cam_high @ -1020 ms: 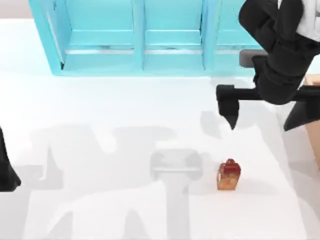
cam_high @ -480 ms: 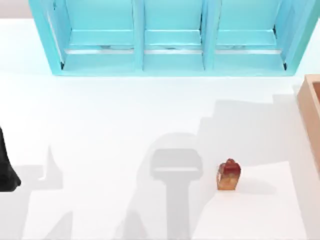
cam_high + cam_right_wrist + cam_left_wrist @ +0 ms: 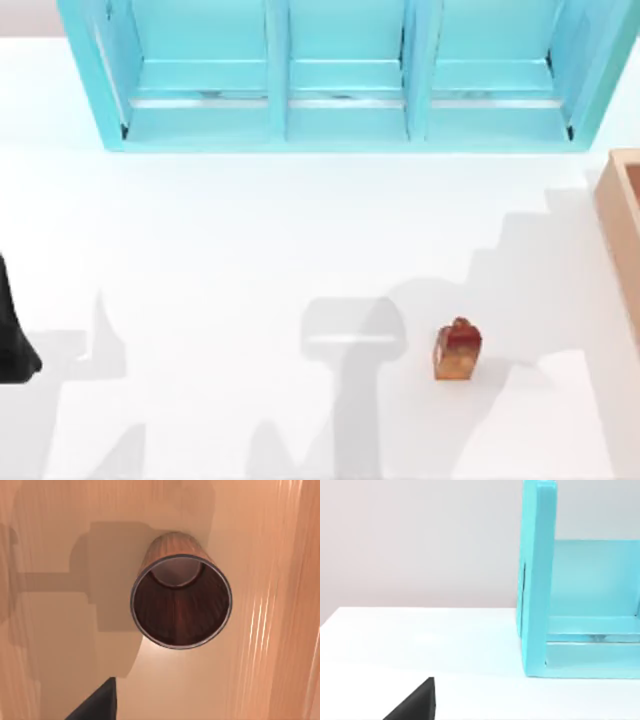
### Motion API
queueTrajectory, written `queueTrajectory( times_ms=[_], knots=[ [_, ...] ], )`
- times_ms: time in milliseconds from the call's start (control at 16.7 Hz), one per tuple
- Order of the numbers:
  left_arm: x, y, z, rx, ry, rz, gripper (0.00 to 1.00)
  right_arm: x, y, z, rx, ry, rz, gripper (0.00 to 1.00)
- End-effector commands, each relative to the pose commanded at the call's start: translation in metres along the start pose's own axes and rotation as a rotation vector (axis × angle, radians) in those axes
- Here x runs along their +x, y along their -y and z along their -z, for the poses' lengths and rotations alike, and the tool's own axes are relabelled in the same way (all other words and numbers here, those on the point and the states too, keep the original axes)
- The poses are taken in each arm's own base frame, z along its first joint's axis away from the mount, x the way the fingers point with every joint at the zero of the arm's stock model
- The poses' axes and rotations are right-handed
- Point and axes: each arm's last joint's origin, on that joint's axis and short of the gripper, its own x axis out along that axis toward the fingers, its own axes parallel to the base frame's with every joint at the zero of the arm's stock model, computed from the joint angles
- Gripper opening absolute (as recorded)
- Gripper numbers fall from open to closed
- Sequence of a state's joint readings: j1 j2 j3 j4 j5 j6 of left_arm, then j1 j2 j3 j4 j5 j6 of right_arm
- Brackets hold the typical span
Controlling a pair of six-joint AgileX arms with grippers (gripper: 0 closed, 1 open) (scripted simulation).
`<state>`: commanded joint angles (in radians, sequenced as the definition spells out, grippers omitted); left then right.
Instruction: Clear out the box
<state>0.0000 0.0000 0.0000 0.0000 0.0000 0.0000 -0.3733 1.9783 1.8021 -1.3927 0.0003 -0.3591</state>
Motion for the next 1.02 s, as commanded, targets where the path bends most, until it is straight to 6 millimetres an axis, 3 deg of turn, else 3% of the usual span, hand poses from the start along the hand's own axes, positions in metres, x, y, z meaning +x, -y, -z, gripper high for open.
queueTrajectory(
  times_ms=[180, 420, 540, 720, 1020],
  knots=[
    [0.0, 0.0, 0.0, 0.0, 0.0, 0.0, 1.0, 0.009, -0.013, -0.007, 0.001, -0.002, -0.001, 1.0],
    [0.0, 0.0, 0.0, 0.0, 0.0, 0.0, 1.0, 0.048, -0.039, -0.019, 0.001, -0.004, -0.001, 1.0],
    [0.0, 0.0, 0.0, 0.0, 0.0, 0.0, 1.0, 0.069, -0.032, -0.017, 0.003, -0.001, -0.001, 1.0],
    [0.0, 0.0, 0.0, 0.0, 0.0, 0.0, 1.0, 0.096, -0.006, -0.004, 0.003, -0.005, 0.0, 1.0],
    [0.0, 0.0, 0.0, 0.0, 0.0, 0.0, 1.0, 0.1, 0.001, 0.001, 0.002, -0.003, -0.001, 1.0]
  ],
)
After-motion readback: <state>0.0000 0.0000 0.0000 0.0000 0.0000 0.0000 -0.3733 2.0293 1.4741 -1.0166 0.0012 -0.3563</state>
